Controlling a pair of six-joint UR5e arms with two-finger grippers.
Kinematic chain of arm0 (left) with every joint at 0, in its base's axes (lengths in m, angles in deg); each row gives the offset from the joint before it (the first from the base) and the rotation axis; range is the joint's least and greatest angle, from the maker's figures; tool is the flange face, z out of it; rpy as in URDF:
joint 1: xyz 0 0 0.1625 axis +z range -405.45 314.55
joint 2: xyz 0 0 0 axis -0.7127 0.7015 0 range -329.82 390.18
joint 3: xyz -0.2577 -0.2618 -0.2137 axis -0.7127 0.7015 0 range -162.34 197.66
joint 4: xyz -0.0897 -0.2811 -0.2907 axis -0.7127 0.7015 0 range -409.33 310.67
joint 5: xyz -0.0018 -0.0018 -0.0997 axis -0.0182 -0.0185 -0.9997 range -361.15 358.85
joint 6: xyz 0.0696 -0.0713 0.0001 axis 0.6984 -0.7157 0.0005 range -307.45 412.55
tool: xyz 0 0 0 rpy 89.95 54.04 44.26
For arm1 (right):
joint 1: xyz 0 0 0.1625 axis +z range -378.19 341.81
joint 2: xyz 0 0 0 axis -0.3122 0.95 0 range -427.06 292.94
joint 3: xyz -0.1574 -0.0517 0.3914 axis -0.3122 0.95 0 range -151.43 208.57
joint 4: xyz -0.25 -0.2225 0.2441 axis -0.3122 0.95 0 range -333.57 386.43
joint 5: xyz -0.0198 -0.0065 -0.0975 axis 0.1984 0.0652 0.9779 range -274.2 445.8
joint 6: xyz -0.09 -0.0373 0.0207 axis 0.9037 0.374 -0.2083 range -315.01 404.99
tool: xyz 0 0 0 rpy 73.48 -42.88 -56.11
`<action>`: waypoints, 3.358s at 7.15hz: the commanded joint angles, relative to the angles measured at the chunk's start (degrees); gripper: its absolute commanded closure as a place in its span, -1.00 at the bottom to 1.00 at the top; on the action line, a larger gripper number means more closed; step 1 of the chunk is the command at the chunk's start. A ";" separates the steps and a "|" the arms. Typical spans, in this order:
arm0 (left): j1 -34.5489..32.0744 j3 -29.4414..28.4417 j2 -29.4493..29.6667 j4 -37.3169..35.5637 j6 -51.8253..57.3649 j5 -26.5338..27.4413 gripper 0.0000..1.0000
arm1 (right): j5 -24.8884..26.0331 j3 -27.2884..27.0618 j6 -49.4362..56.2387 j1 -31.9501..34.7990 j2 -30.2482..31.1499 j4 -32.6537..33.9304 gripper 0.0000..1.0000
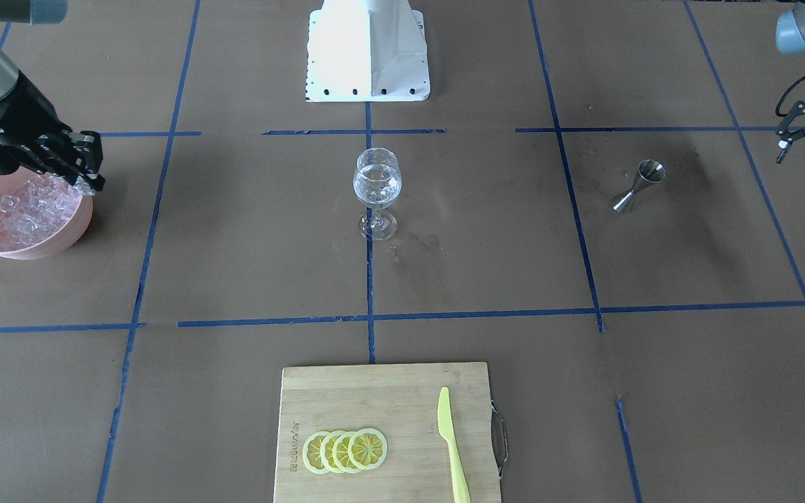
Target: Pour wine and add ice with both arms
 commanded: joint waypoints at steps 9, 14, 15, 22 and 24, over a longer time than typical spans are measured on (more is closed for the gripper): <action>-0.09 -0.36 0.07 0.14 0.04 0.00 -1.00 | 16.68 13.66 -20.43 -14.00 -17.41 -9.84 -0.98; -0.18 -0.45 -0.02 -0.21 0.04 0.18 -1.00 | 5.50 4.98 -19.03 -5.79 -8.14 -7.46 -1.00; -0.35 -0.53 -0.02 -0.65 0.04 0.35 -1.00 | -0.66 3.13 -12.59 -0.08 -3.57 -7.55 -1.00; -13.35 1.74 9.02 -32.68 0.83 -20.33 -1.00 | -13.99 15.20 58.50 35.71 20.73 -7.46 -1.00; -14.24 6.73 9.21 -41.74 0.83 -27.66 -1.00 | -13.99 23.12 70.05 40.72 20.38 -7.90 -1.00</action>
